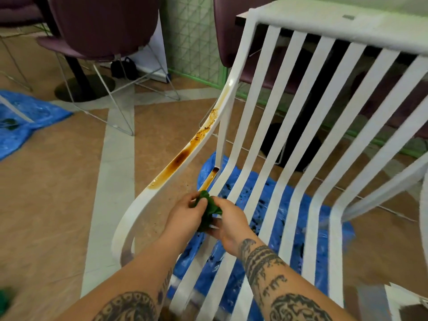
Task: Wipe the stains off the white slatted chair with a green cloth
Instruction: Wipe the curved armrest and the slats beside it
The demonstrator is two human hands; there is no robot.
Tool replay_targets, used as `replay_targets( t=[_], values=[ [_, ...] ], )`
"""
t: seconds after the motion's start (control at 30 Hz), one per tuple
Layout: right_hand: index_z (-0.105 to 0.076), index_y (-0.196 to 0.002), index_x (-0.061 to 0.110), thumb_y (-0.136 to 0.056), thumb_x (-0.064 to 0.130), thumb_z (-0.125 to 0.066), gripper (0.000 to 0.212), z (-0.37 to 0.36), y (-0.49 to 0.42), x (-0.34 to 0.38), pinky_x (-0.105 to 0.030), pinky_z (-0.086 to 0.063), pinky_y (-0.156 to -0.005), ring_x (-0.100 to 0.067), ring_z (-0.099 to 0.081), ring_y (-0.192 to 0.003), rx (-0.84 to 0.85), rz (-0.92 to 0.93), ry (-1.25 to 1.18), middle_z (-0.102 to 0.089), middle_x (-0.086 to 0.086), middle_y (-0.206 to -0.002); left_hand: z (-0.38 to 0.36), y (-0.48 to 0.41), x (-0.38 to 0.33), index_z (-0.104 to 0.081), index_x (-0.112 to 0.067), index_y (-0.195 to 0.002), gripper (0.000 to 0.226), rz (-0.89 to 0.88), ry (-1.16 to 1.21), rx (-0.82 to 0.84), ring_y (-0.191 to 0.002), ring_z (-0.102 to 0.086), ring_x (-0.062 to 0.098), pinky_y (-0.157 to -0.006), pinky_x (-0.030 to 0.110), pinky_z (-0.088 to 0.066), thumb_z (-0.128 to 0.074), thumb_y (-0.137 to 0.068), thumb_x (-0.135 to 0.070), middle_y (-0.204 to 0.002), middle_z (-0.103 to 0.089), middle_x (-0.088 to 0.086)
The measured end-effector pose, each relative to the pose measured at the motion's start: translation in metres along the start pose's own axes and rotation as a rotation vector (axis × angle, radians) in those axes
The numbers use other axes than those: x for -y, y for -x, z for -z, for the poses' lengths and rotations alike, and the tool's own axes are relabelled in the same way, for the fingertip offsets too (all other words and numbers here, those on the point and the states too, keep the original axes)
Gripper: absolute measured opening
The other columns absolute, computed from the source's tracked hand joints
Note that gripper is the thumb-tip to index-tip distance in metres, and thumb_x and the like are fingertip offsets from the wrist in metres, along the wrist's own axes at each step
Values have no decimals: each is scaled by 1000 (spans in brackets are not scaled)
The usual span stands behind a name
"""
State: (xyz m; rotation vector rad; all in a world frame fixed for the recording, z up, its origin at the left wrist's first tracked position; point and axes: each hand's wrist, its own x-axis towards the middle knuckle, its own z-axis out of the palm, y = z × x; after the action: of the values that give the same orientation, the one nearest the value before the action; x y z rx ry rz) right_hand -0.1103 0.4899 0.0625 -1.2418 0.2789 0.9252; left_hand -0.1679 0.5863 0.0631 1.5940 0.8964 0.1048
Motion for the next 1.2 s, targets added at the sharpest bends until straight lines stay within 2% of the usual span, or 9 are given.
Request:
replay_targets(
  t=[0.1,0.2,0.3,0.37,0.4,0.5,0.6,0.93,1.2],
  values=[
    [-68,-124,15,-105,40,-43,40,9,2,8,-55,-56,-93,-34,-68,-109,130,-97,-26,-68,-10,-125,6,-3,-1,-51,-38,-129,29,-56,-141,-67,-93,-60,11,-79,31,-53,-56,-101,-32,-109,-63,-9],
    [-59,-132,24,-105,49,-43,40,26,-9,20,-51,-57,-91,-27,-67,-113,166,-95,161,-69,0,-126,11,-9,-6,-49,-27,-134,30,1,-220,-231,-81,-60,15,-74,35,-55,-51,-104,-29,-99,-63,-1],
    [-59,-129,24,-102,36,-57,30,45,-27,27,-41,-60,-82,-18,-68,-99,-49,44,336,-71,3,-111,16,-18,-2,-46,-18,-142,40,196,-142,-408,-99,-58,24,-93,41,-52,-52,-104,-29,-117,-60,6],
    [-59,-134,22,-103,29,-54,32,59,-41,23,-32,-55,-66,-16,-63,-79,-259,190,572,-68,0,-100,15,-25,9,-50,-22,-139,39,156,-184,-460,-97,-57,22,-91,42,-54,-55,-102,-28,-107,-55,-1],
    [-57,-137,22,-104,29,-51,34,66,-47,19,-30,-53,-68,-16,-62,-82,-320,268,734,-68,-1,-107,14,-28,13,-50,-25,-138,38,116,-222,-436,-92,-56,19,-84,39,-55,-56,-101,-28,-103,-53,-4],
    [-57,-137,27,-103,36,-50,37,78,-63,3,-45,-43,-106,-25,-42,-133,-335,403,1141,-54,5,-141,0,-36,19,-53,-29,-135,36,41,-388,-204,-78,-52,7,-65,23,-45,-59,-100,-35,-102,-55,-7],
    [-58,-134,35,-100,42,-48,36,69,-66,-9,-47,-31,-107,-22,-29,-137,-350,438,1373,-50,9,-141,-14,-49,23,-61,-25,-126,34,-27,-585,-137,-92,-58,14,-81,29,-50,-65,-95,-39,-103,-61,-3],
    [-56,-135,35,-103,45,-45,35,59,-63,-18,-50,-26,-110,-25,-18,-149,-390,381,1376,-60,3,-137,-41,-91,16,-58,-19,-99,27,-44,-910,-157,-76,-60,15,-71,31,-53,-61,-96,-46,-79,-58,0],
    [-46,-146,35,-103,48,-44,44,59,-58,-9,-51,-23,-115,-25,-10,-153,-309,279,1409,-54,-5,-145,-14,-67,26,-57,-13,-122,39,118,-859,-24,-90,-61,20,-74,30,-50,-64,-96,-41,-95,-61,5]
  ],
)
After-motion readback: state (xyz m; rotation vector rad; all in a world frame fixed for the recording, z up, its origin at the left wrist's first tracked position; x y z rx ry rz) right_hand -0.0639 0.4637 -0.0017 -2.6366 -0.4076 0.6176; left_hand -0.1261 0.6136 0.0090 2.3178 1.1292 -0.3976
